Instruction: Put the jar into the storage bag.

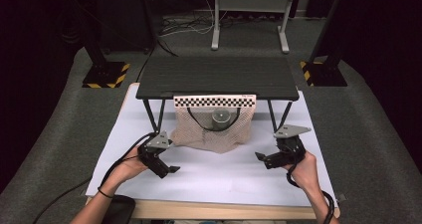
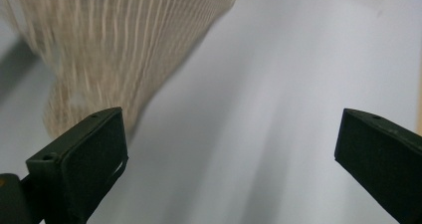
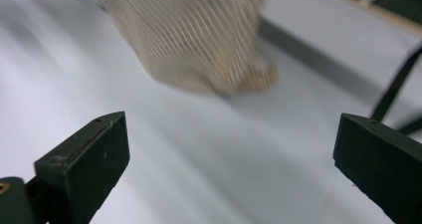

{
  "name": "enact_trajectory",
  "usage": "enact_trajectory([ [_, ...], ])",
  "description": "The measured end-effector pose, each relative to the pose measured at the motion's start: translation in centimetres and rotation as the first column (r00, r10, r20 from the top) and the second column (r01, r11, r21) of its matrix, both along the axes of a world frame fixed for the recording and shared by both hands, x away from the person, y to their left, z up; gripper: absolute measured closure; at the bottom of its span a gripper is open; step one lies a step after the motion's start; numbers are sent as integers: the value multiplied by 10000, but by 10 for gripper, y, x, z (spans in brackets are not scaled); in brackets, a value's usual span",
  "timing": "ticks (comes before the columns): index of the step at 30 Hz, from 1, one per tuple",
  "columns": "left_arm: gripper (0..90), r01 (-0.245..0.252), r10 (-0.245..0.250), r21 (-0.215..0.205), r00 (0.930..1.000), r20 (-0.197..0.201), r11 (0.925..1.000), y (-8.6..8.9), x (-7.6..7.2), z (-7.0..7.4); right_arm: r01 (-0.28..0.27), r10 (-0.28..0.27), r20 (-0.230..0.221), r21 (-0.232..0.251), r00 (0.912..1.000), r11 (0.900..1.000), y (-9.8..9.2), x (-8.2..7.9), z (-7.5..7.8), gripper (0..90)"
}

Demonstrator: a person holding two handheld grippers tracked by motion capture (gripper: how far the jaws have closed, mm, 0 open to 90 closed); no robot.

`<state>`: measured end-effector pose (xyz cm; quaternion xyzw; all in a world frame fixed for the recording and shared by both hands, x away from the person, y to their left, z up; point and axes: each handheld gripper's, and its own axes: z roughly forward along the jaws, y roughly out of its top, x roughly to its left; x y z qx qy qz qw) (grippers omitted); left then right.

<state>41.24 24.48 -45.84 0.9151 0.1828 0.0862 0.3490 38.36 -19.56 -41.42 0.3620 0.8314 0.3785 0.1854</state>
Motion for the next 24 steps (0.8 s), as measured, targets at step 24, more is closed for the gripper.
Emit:
enact_trajectory([
  [24,0,-1435,1438,-518,9896,8,9883,27,2,-52,1685,-1726,-873,-524,9811,9843,-82,-31,-93,0],
])
